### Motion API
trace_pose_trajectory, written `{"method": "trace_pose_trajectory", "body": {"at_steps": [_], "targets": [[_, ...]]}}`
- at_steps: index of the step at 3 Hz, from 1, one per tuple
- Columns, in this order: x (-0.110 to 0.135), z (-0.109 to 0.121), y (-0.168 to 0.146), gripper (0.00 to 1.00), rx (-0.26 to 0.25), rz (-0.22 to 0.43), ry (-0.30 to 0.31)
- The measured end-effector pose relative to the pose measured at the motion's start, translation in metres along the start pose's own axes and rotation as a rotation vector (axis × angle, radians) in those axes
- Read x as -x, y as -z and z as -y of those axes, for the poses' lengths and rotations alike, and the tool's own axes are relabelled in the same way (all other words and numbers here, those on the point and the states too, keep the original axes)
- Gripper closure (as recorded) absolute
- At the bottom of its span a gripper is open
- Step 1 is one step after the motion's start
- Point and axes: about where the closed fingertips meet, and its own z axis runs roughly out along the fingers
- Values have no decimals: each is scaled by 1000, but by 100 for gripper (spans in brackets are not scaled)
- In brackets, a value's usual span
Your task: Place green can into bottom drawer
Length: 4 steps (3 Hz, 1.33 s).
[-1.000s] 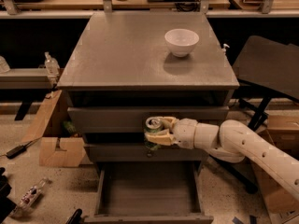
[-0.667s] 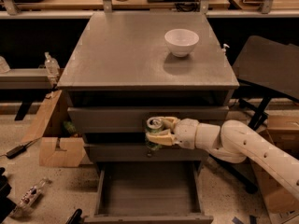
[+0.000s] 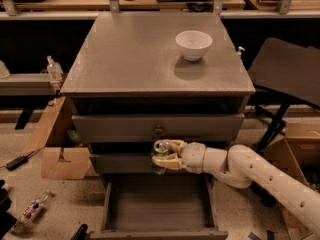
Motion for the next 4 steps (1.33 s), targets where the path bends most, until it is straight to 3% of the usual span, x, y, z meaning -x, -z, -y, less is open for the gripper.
{"method": "trace_pose_trajectory", "body": {"at_steps": [1, 2, 3, 4], "targets": [[-72, -12, 3, 100, 54, 30, 10], [-135, -18, -1, 100, 127, 15, 23], [-213, -12, -14, 100, 207, -92, 19], [-250, -6, -22, 100, 196, -194, 3]]}}
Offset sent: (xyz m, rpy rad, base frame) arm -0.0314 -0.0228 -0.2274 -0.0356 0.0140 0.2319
